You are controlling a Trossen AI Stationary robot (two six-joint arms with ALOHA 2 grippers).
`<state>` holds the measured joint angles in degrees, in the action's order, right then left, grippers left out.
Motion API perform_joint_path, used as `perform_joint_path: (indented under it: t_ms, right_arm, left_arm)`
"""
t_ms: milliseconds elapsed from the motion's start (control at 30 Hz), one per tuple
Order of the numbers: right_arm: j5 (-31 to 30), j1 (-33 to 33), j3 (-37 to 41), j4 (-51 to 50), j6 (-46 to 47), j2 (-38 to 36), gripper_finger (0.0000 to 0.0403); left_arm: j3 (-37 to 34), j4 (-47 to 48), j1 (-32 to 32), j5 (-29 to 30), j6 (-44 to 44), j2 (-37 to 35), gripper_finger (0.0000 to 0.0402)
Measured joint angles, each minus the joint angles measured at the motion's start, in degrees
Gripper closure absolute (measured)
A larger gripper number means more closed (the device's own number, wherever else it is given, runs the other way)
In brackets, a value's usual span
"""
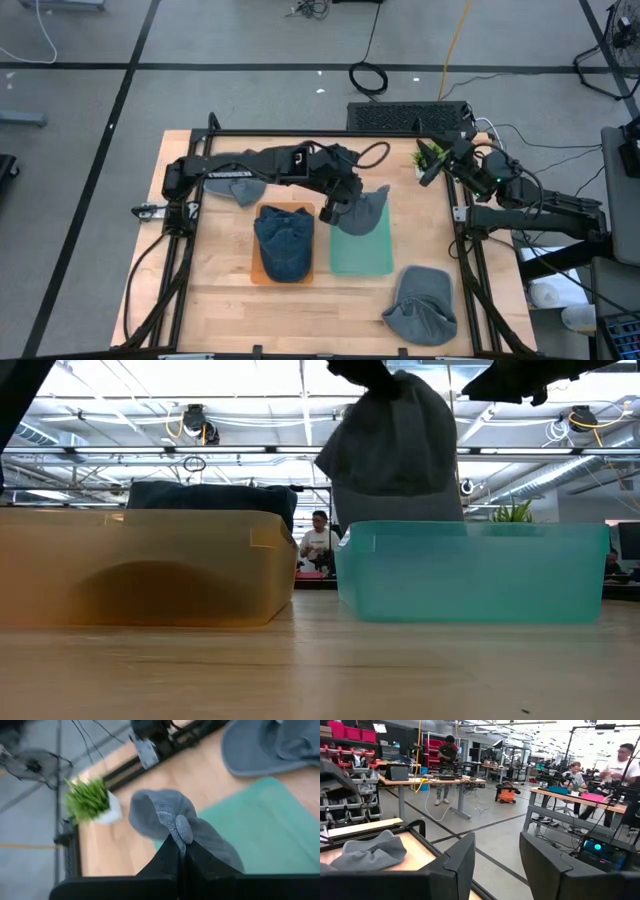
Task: Pick & Place hat
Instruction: Put the top right gray cap into the green bin
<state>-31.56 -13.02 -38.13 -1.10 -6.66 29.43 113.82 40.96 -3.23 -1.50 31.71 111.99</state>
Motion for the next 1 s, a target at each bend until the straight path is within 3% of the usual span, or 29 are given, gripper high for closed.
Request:
perform_joint_path:
  t_ms: [533, 1000]
  right_arm:
    - [0.1, 0.0, 0.0, -0.1, 0.0, 0.2, 0.0259]
    - [0.1, 0.0, 4.1, 0.0, -1.7, 0.2, 0.0259]
  left_arm:
    - [0.0, 1.4, -3.8, -4.6, 1.3, 5.3, 0.0398]
    - [0.0, 2.3, -5.7, -5.5, 11.2, 9.3, 0.0398]
